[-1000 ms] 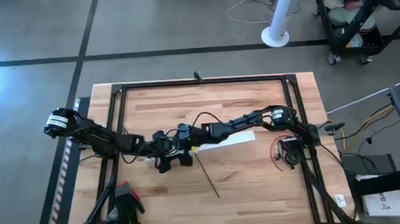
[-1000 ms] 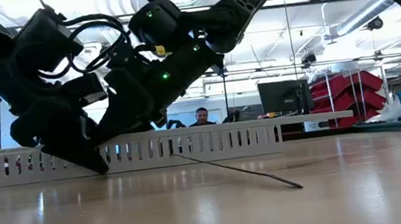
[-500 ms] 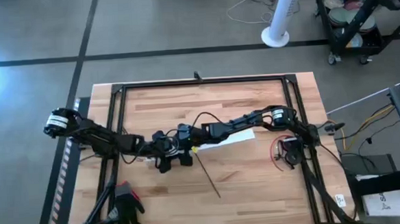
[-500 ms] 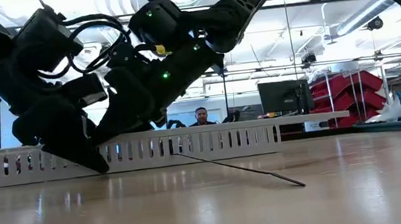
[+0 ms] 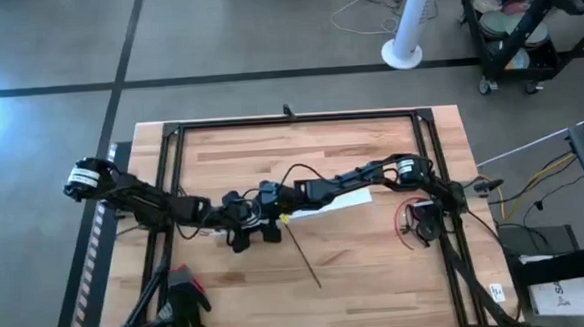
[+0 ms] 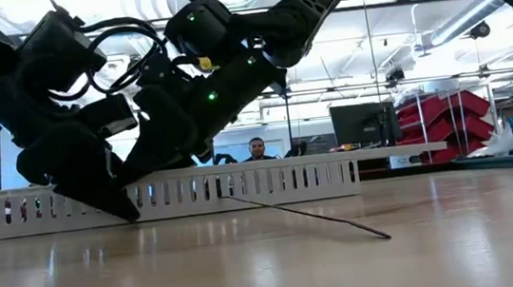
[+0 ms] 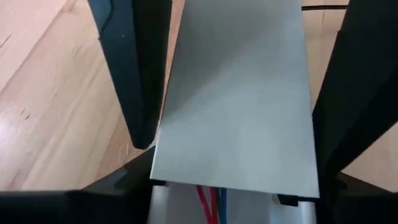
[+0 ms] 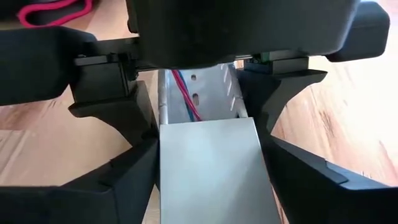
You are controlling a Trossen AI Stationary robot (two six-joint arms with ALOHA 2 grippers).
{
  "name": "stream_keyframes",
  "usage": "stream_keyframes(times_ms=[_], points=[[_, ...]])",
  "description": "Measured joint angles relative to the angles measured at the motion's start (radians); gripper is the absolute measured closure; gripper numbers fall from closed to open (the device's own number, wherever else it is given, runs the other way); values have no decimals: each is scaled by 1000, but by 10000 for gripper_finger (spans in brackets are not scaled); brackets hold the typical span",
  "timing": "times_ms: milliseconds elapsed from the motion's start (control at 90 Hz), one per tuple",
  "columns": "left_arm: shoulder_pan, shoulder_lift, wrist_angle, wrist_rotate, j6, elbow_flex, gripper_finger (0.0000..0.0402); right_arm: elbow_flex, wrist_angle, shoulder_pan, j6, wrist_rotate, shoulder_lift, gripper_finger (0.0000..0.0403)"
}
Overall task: Ziptie cables
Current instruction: Close the white cable duct
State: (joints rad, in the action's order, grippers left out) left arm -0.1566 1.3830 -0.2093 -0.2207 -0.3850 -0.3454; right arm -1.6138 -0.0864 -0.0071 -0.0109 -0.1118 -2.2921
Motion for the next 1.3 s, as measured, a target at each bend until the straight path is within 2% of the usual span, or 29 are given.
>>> stream_keyframes(times_ms=[211, 556, 689, 756, 889, 1056, 1200, 1300], points=[[0, 0, -12, -1, 7, 1, 178, 0, 1, 0, 0, 3, 0, 114], [0, -1, -30, -1, 7, -5, 125, -13, -23, 0, -1, 2, 0, 99], [2, -20, -6, -9, 53, -21, 110, -16, -8, 0, 3, 7, 14, 95], [2, -49, 52, -7, 66, -43, 108, -16, 2, -1, -13, -13, 27, 96], [0, -133, 266, -5, 91, -120, 111, -4, 61, -2, -148, -134, 100, 100], [-10, -240, 614, 71, 21, -222, 123, 40, 171, 5, -200, -148, 218, 107], [-40, -308, 779, 65, -27, -256, 126, 169, 152, 14, -271, -186, 331, 114], [-53, -325, 777, 63, -40, -236, 112, 306, 1, 24, -231, -185, 411, 119]])
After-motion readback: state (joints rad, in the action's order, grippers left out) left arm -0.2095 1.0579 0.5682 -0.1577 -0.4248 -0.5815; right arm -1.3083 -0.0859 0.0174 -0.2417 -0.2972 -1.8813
